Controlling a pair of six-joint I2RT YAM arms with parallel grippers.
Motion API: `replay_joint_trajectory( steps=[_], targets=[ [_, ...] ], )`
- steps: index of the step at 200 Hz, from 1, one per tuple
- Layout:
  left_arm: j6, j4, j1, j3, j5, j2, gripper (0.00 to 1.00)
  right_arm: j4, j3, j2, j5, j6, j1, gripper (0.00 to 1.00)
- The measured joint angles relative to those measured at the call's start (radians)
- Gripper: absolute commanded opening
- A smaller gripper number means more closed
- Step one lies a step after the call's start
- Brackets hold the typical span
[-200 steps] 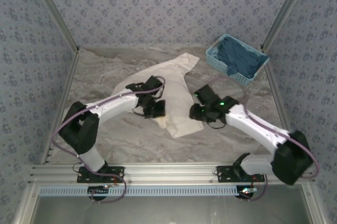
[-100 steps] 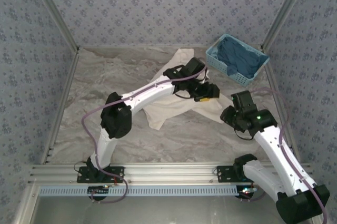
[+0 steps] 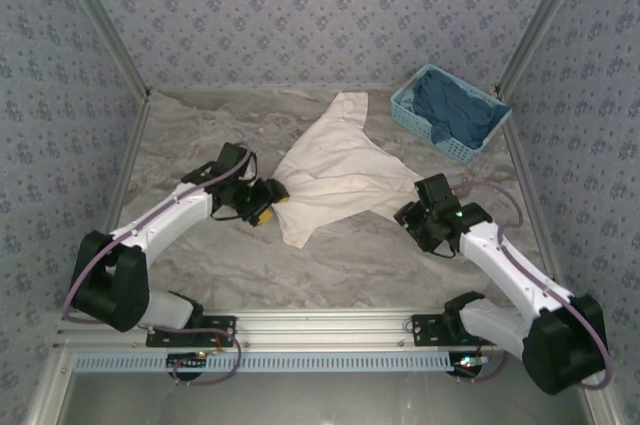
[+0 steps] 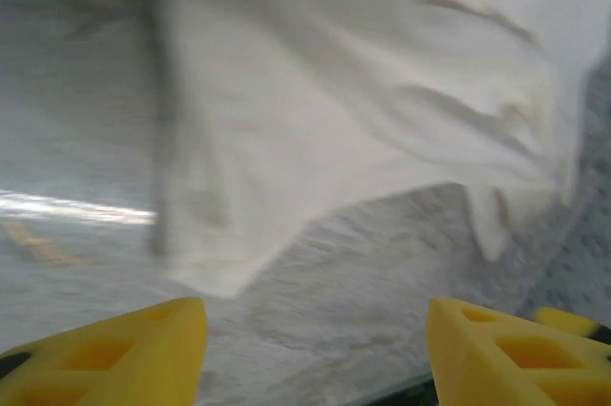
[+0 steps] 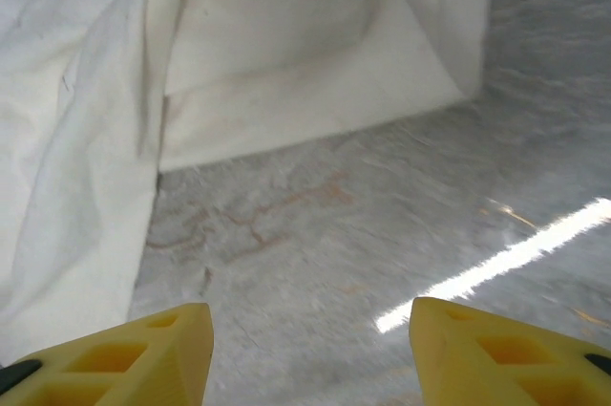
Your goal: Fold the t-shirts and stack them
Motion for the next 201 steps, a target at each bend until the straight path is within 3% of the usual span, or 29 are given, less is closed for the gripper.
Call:
replay_joint_trajectory(
  steps=[47, 99, 108, 128, 150, 201],
  targets=[
    [-0.072, 0.095, 0.01, -0.05, -0.018, 0.091, 0.61, 0.169, 0.067, 0.216, 0.0, 0.029, -0.093, 0.59],
    [-0.074, 0.223, 0.001, -0.032, -0.036, 0.271, 0.21, 0.282, 0.087, 0.395, -0.013, 0.025, -0.167, 0.57],
    [-0.074, 0.226, -0.003, -0.02, -0.043, 0.287, 0.15, 0.294, 0.097, 0.423, -0.018, 0.024, -0.174, 0.51],
    [-0.055, 0.225, -0.005, 0.013, -0.066, 0.298, 0.0, 0.318, 0.129, 0.486, -0.034, 0.016, -0.181, 0.26],
    [-0.022, 0.2, 0.006, 0.053, -0.111, 0.293, 0.0, 0.333, 0.163, 0.507, -0.036, -0.024, -0.18, 0.0],
    [0.141, -0.035, 0.076, 0.251, -0.22, 0.187, 0.0, 0.28, 0.319, 0.453, 0.02, -0.146, -0.139, 0.0]
  ],
)
